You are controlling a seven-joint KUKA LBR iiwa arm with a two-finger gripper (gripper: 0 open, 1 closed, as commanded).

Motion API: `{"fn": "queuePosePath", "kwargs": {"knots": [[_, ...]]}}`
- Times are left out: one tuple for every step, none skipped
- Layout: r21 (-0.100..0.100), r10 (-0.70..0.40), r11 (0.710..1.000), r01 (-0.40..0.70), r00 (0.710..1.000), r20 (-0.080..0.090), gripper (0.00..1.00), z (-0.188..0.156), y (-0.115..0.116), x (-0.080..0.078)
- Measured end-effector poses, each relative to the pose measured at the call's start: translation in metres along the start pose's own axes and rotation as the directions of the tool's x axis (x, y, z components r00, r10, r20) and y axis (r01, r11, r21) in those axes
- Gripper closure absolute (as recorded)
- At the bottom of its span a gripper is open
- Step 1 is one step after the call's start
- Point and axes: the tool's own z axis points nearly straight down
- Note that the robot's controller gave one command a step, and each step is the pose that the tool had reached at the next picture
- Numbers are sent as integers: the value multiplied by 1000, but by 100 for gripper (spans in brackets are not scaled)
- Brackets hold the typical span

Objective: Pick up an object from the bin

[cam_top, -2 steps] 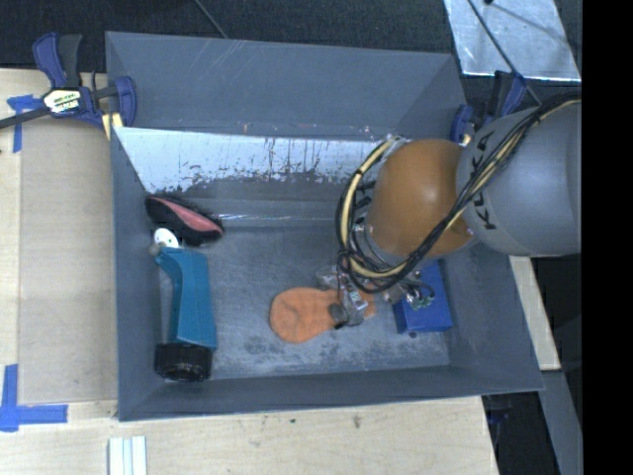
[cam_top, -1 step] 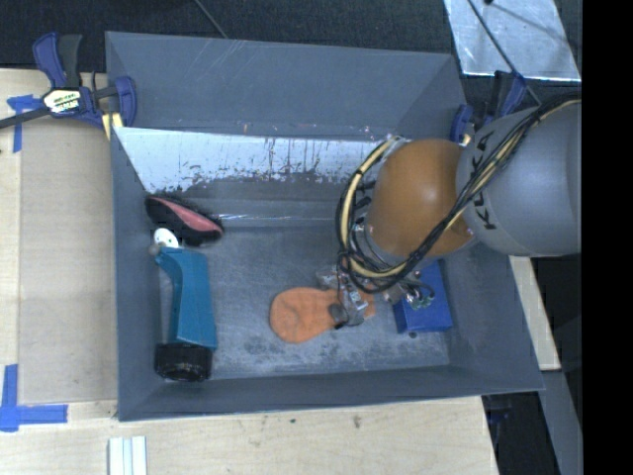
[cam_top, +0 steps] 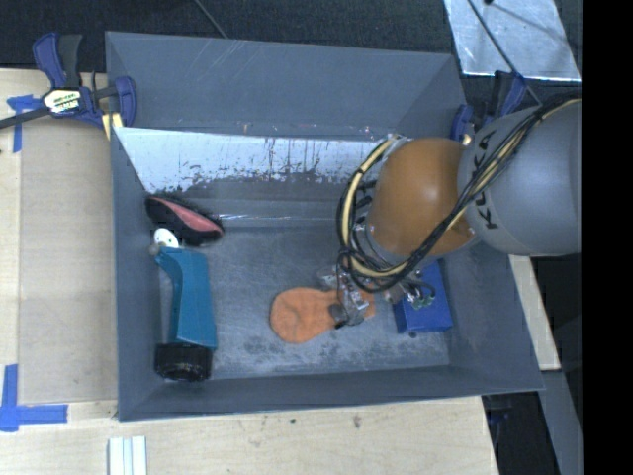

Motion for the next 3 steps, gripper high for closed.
{"fn": "queuePosePath", "kwargs": {"knots": [[1, 0, 1000, 0, 1000, 1, 100, -8, 0, 0], [1, 1, 1000, -1, 1000, 0, 100, -16, 0, 0], [0, 1, 1000, -1, 1000, -2, 100, -29, 0, 0]]}}
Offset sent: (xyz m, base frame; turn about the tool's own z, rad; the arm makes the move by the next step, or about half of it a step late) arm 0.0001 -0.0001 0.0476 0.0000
